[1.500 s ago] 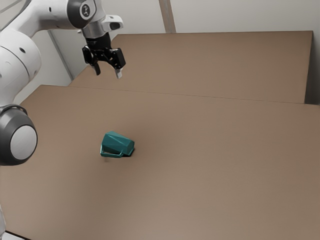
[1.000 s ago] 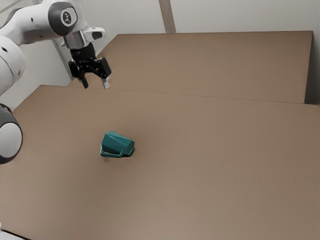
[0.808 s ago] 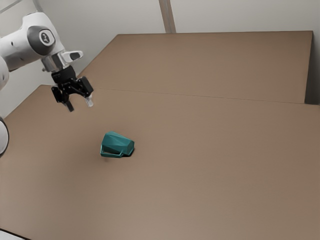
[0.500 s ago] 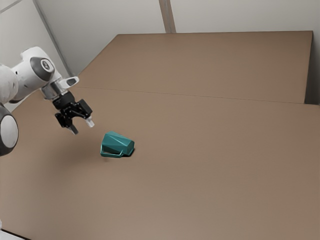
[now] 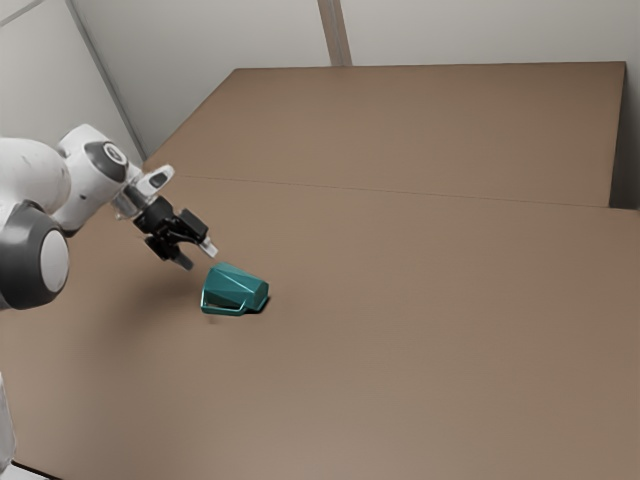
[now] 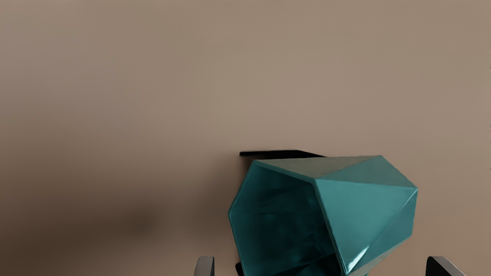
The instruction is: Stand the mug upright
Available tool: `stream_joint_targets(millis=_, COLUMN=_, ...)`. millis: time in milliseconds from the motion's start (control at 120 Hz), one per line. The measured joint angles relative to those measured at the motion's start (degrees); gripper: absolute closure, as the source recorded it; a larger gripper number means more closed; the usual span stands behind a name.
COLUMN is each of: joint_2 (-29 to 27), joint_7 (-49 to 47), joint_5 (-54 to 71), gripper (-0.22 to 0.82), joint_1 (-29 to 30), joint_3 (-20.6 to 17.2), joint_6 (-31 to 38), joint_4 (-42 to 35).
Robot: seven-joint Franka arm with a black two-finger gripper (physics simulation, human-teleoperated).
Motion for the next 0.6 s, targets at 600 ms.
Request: stream_joint_targets(millis=600, joint_2=0.85, joint_7=8.3, joint_5=-9.72, gripper=0.0, joint_1=0.78, joint_3=0.0, joint_6=-3.77, joint_4=-4.96)
